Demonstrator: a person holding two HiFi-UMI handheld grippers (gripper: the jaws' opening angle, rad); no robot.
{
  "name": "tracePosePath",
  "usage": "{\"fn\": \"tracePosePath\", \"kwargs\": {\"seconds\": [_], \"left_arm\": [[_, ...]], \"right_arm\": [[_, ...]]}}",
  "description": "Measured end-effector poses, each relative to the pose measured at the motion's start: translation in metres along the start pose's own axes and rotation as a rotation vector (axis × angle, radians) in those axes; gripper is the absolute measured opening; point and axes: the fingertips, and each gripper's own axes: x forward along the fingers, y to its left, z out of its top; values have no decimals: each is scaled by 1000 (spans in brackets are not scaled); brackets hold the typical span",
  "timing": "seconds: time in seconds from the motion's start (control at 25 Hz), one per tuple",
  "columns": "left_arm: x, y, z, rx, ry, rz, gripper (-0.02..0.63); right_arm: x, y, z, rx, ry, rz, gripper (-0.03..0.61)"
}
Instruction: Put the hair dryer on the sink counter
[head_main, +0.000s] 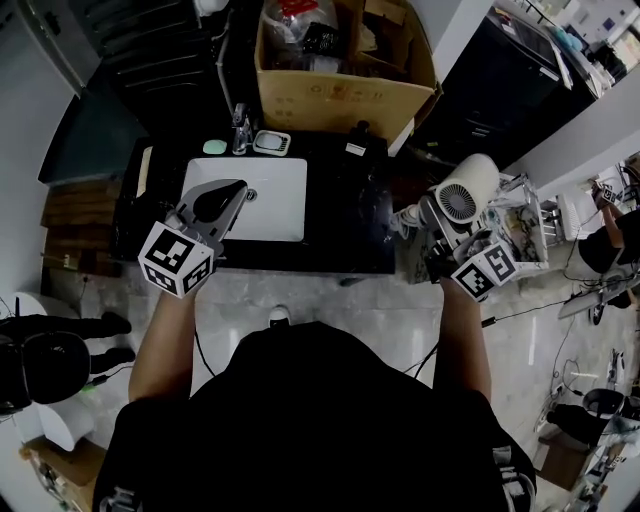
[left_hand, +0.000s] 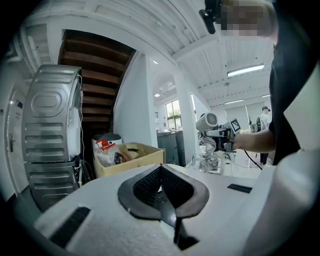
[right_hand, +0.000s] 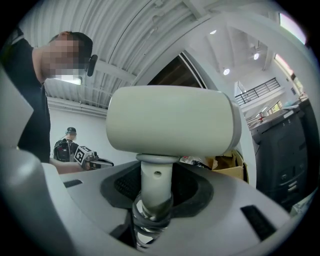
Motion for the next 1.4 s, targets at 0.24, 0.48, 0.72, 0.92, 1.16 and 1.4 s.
{"fn": "tracePosePath", "kwargs": {"seconds": [0.24, 0.48, 0.72, 0.92, 1.16, 1.4], "left_arm": [[4, 18, 0, 0, -11, -33, 15], [13, 33, -2, 0, -20, -77, 14], [18, 50, -7, -6, -31, -119, 15], [20, 64, -12, -13, -36, -149, 14], [19, 80, -21, -22, -36, -178, 15], [17, 92, -28, -28, -32, -182, 15]], "right_arm": [[8, 7, 8, -6, -16, -35, 153], [17, 9, 12, 12, -28, -80, 153], [24, 4, 1, -54, 24, -140, 153], [34, 7, -2, -56, 28, -177, 153], [47, 11, -9, -63, 46, -202, 153], [54, 9, -14, -84, 68, -226, 153]]}}
